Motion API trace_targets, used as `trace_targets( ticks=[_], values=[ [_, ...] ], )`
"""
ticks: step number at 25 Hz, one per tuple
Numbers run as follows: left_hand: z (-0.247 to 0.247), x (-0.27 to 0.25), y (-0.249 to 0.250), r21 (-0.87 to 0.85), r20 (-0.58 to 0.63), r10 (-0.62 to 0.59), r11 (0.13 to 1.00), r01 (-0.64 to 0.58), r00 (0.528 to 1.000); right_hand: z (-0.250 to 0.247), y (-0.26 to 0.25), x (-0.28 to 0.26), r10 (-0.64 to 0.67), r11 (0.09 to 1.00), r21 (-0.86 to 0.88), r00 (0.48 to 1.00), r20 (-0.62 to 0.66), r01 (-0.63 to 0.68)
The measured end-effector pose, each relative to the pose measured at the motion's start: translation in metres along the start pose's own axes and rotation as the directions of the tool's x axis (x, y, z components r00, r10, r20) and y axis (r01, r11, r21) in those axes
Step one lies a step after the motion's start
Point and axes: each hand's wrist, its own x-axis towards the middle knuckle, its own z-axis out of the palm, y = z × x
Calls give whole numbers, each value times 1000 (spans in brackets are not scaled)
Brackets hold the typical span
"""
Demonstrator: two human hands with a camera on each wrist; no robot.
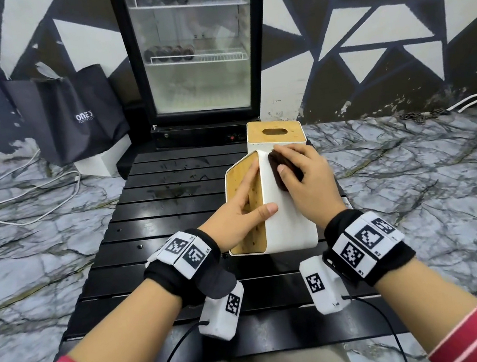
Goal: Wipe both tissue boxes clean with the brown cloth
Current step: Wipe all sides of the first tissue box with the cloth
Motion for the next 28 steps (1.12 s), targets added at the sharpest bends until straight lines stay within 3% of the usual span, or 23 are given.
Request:
trace_targets(
  ticks=[3, 5, 9, 13, 18, 28],
  values=[
    [0, 0, 0, 19, 18, -22, 1000, 21, 1000, -1, -3, 15, 87, 996, -38, 992, 89, -84],
    [1, 1, 1, 30, 12, -14, 999, 14, 1000, 0, -10, 18, 45, 998, -37, 993, 114, -41],
    [4, 3, 2, 28, 11, 4, 1000, -4, 1000, -1, -10, 13, -22, 999, -34, 995, 93, 25],
    [3, 2, 1, 14, 9, -2, 1000, 1, 1000, -3, -4, 14, 59, 998, -22, 995, 85, -57],
    [3, 2, -1, 13, 7, 17, 1000, -17, 1000, -3, -7, 13, 6, 998, -65, 992, 130, 2],
    [-3, -2, -7, -62, 1, 39, 997, -39, 999, -5, 8, 1, 67, 994, -87, 994, 83, -60]
  ],
)
